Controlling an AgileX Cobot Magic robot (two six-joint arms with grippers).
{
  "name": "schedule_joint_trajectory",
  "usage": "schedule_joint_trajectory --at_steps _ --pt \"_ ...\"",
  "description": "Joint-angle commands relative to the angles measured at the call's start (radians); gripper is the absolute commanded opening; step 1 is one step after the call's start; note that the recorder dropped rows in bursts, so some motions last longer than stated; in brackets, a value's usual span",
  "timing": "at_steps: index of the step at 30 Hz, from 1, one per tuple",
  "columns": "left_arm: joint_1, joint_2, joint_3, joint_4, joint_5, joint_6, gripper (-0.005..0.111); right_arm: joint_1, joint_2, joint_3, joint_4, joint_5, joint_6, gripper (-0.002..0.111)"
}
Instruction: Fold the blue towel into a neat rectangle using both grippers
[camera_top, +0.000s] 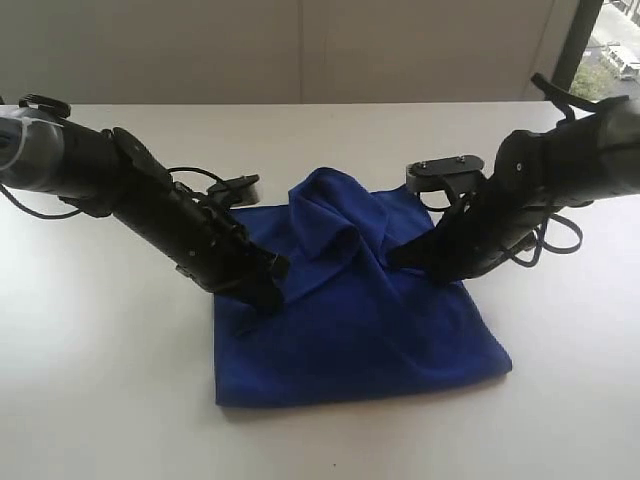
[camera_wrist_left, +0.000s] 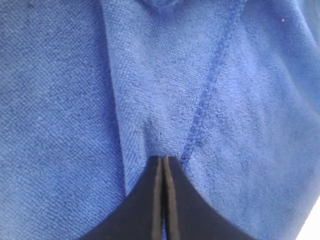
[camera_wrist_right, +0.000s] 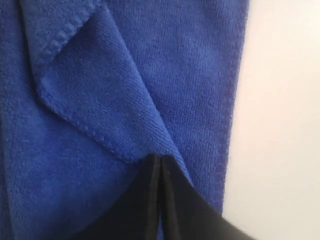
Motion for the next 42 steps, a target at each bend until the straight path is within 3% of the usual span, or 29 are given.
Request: schedule_joint_trajectory --at_steps 1,16,22,30,35,40,42 --pt "0.001 0.022 0.008 0.03 -0.019 0.021 0.0 -0.001 0.014 0.004 -0.004 0.047 0.072 0.0" --pt "0.008 0.022 0.007 0.134 -0.14 -0.048 0.0 -0.001 0.0 0.023 -0.01 0.069 0.164 0.0" --pt "0.043 0.022 -0.013 0.139 -0.11 -0.052 0.0 -0.001 -0.014 0.072 -0.01 0.024 0.164 0.0" --pt "0.039 0.017 -0.016 0.137 -0.042 -0.05 0.0 -0.001 -0.021 0.081 -0.005 -0.038 0.145 0.0" --pt "0.039 -0.099 -0.016 0.098 -0.019 -0.047 0.0 -0.001 -0.127 0.071 0.005 -0.062 0.145 0.0" --pt "0.039 -0.144 -0.044 0.005 -0.041 -0.047 0.001 -0.001 -0.15 0.009 0.045 -0.08 0.145 0.015" --pt "0.037 -0.138 -0.048 -0.045 -0.101 -0.047 0.011 -0.012 -0.138 -0.043 0.05 -0.076 0.145 0.025"
